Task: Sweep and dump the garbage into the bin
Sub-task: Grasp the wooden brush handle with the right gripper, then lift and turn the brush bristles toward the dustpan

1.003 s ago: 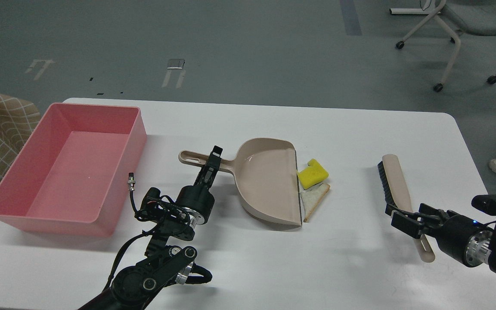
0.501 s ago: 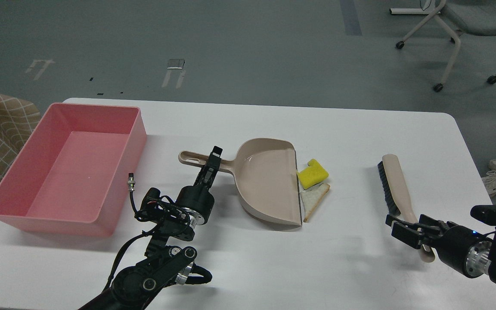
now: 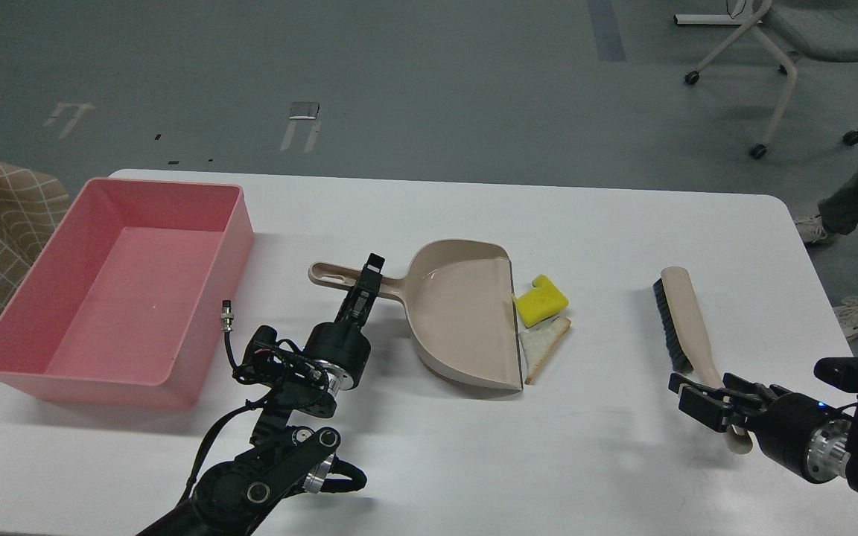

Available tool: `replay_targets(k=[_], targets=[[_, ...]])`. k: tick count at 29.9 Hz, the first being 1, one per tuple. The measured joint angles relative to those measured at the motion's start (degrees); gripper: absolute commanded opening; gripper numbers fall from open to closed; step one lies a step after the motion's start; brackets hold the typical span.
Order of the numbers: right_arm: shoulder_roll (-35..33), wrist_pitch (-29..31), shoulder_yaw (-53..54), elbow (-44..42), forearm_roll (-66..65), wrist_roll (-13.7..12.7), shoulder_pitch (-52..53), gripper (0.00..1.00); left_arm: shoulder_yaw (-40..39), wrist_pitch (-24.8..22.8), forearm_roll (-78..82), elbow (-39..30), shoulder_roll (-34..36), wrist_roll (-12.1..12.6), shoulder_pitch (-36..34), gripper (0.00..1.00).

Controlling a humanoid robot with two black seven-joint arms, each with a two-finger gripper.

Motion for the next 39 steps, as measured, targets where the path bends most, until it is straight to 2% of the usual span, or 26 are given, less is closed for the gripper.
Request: replay_targets(k=[9, 15, 17, 21, 32, 34, 35, 38, 39], targets=[[0.0, 0.0, -0.3, -0.1, 0.0, 0.0, -0.1, 0.73, 0.0, 0.0, 0.0, 0.0, 0.0, 0.0, -0.1, 0.18], [0.0, 0.0, -0.4, -0.2, 0.0, 0.0, -0.2, 0.65, 0.0, 0.0, 0.0, 0.2, 0.0, 0.0, -0.1, 0.18], [0.0, 0.0, -0.6, -0.2, 0.0, 0.0, -0.2, 0.58, 0.0, 0.0, -0.1, 0.2, 0.0, 0.0, -0.2, 0.18], [0.0, 0.0, -1.0, -0.2, 0.0, 0.0, -0.2, 0.52, 0.0, 0.0, -0.1, 0.2, 0.0, 0.0, -0.2, 0.18], [0.0, 0.0, -1.1, -0.2, 0.0, 0.3, 0.0, 0.49, 0.0, 0.0, 0.0, 0.3, 0.0, 0.0, -0.2, 0.18], [0.0, 0.0, -1.1, -0.2, 0.0, 0.3, 0.1, 0.43, 0.0, 0.0, 0.0, 0.5, 0.0, 0.0, -0.2, 0.18], [0.0, 0.0, -1.1, -0.2, 0.0, 0.3, 0.2, 0.43, 0.0, 0.0, 0.0, 0.5, 0.0, 0.0, -0.2, 0.18], [0.0, 0.0, -1.0, -0.1, 0.0, 0.4, 0.4, 0.16, 0.0, 0.0, 0.0, 0.6, 0.0, 0.0, -0.2, 0.18], [0.0, 0.0, -1.0, -0.1, 0.0, 0.4, 0.4, 0.12, 0.0, 0.0, 0.0, 0.6, 0.0, 0.0, -0.2, 0.18]])
